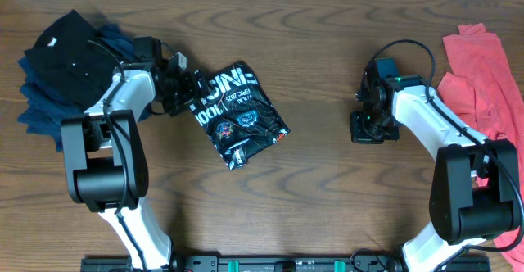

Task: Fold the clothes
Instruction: 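Carry the folded jersey left with the left gripper onto the navy shirt stack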

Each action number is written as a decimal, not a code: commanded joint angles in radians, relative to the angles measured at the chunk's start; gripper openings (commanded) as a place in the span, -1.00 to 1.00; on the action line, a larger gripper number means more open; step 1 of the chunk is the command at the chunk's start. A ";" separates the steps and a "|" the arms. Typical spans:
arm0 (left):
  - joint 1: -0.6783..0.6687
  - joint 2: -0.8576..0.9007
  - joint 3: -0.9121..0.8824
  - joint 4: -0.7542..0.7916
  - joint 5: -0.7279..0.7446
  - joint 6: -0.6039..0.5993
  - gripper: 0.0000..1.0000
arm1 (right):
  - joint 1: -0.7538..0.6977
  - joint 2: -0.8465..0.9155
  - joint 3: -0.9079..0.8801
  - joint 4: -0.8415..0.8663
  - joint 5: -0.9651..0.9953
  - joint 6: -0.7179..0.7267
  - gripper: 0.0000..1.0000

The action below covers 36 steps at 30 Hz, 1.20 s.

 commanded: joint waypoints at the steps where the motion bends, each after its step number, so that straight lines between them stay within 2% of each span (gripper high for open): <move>1: -0.009 0.068 -0.013 -0.006 -0.008 0.011 0.54 | -0.009 -0.016 0.007 0.002 0.006 0.010 -0.97; 4: -0.009 0.071 -0.013 -0.002 -0.008 0.011 0.46 | -0.009 -0.016 0.007 0.002 0.006 0.010 -0.97; 8: -0.008 0.071 -0.013 0.013 -0.010 0.011 0.25 | -0.009 -0.016 0.007 0.000 0.006 0.010 -0.97; 14: -0.008 0.071 -0.016 0.013 -0.029 0.011 0.18 | -0.009 -0.016 0.007 0.001 0.006 0.010 -0.98; 19: -0.008 0.071 -0.016 0.017 -0.051 0.012 -0.26 | -0.009 -0.016 0.007 -0.002 0.006 0.010 -0.97; 22: -0.008 0.071 -0.016 0.029 -0.059 0.012 -0.74 | -0.009 -0.016 0.007 -0.002 0.006 0.010 -0.98; 24: -0.008 0.071 -0.016 0.035 -0.074 0.011 -0.88 | -0.009 -0.016 0.007 -0.003 0.006 0.010 -0.98; 30: -0.008 0.026 -0.016 0.031 -0.154 0.027 -0.88 | -0.009 -0.016 0.007 -0.005 0.011 0.010 -0.97; 36: -0.006 -0.142 -0.016 0.031 -0.339 0.027 -0.88 | -0.009 -0.016 0.007 -0.006 0.026 0.010 -0.97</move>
